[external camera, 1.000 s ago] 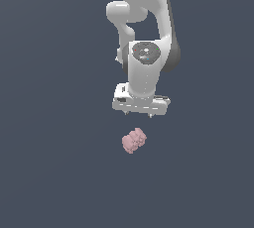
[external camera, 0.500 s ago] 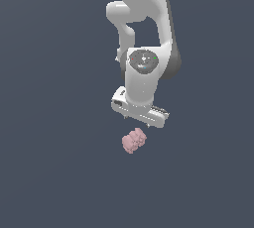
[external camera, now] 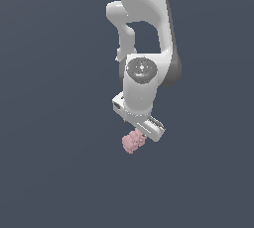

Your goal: Pick up the object and move it to a goal position.

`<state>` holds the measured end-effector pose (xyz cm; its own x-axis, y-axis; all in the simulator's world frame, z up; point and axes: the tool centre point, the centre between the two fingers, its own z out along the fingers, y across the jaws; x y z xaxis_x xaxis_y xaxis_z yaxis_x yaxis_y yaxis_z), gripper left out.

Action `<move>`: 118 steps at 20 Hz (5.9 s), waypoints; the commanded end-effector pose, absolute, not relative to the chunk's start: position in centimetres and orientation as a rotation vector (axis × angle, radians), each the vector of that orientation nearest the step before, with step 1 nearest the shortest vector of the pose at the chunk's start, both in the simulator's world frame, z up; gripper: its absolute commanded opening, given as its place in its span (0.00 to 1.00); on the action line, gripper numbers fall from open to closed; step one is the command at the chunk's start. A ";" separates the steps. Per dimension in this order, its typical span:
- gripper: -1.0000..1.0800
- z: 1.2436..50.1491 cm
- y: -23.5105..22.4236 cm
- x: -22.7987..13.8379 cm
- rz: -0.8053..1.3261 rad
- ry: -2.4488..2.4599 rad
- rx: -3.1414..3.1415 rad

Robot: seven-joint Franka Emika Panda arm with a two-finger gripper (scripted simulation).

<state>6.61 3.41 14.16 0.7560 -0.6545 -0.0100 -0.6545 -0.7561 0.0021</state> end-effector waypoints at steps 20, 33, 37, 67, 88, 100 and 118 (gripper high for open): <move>0.96 13.4 3.1 8.7 0.000 1.449 -2.787; 0.96 8.4 3.0 8.7 0.000 1.456 -2.784; 0.96 8.5 3.0 8.8 0.000 1.456 -2.784; 0.00 19.0 -3.2 7.3 -0.030 1.319 -2.835; 0.00 38.8 -15.3 5.8 -0.088 1.055 -2.913; 0.00 46.0 -19.8 6.0 -0.107 0.956 -2.935; 0.00 49.3 -21.9 6.3 -0.115 0.913 -2.943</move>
<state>6.32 -21.89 49.21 0.8216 -0.5676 0.0536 -0.5633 -0.8226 -0.0775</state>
